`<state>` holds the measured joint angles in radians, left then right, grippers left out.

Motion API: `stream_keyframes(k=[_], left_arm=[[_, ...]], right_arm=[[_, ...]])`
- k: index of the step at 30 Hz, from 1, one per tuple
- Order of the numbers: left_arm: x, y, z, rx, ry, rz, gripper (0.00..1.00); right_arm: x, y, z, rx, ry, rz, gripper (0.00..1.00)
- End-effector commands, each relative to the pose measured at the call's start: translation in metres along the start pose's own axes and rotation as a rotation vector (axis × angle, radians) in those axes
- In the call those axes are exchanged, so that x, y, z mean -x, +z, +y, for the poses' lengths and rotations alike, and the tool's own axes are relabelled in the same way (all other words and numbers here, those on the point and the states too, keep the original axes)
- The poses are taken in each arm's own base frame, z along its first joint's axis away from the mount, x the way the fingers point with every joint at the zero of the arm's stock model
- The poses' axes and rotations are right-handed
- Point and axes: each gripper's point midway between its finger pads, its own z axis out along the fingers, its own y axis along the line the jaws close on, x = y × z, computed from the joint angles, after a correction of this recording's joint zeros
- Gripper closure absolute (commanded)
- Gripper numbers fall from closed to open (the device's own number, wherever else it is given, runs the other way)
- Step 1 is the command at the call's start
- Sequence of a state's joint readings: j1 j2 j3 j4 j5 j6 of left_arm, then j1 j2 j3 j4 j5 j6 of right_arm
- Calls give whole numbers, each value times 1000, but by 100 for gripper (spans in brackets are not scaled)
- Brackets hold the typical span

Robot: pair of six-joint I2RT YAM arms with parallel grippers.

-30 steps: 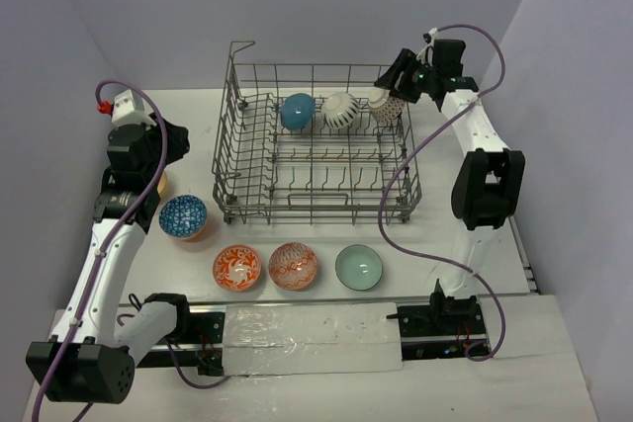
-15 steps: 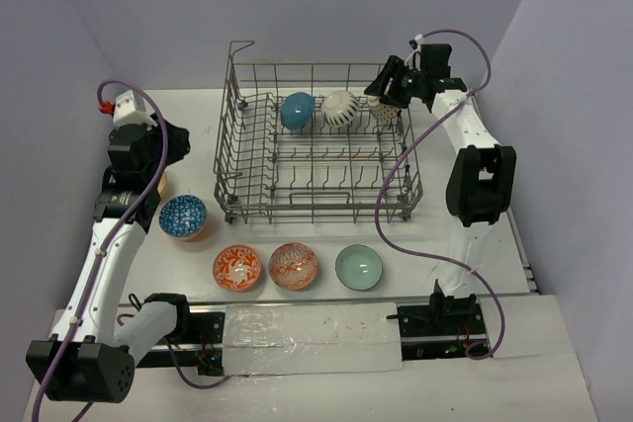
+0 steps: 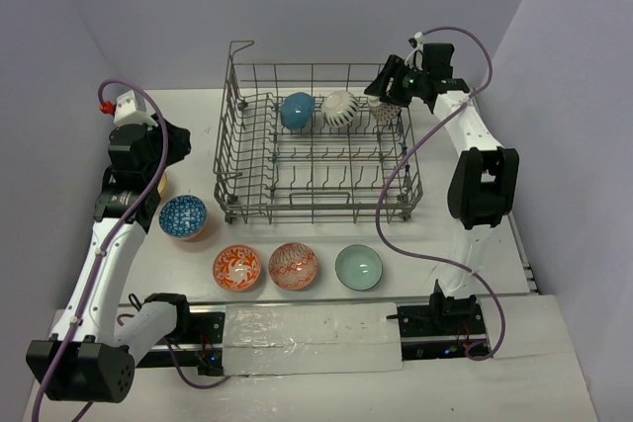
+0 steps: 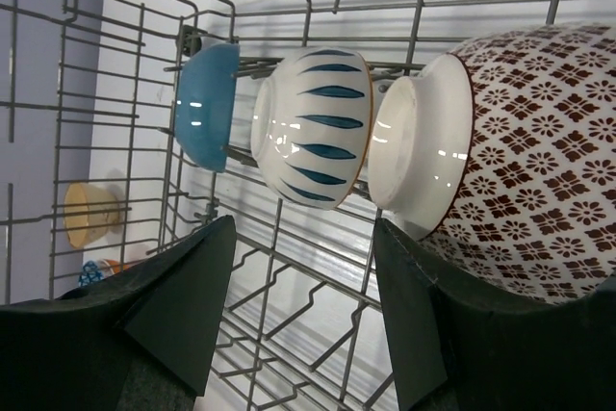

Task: Load the bowls into the dish rack
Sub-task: Turn the bowl upside down over the dish rack.

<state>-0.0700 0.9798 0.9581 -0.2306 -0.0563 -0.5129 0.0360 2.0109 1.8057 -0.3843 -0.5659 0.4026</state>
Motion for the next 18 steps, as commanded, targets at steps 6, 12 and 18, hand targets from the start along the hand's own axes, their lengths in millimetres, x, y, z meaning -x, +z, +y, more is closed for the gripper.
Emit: stream_keyframes(k=[6, 12, 18], left_arm=[[-1, 10, -16, -48, 13, 43, 70], [-16, 18, -17, -42, 33, 103, 71], [-14, 12, -27, -95, 28, 87, 72]], right_arm=[[41, -39, 41, 69, -105, -132, 33], [40, -39, 39, 66, -111, -130, 33], [37, -37, 34, 52, -111, -123, 33]])
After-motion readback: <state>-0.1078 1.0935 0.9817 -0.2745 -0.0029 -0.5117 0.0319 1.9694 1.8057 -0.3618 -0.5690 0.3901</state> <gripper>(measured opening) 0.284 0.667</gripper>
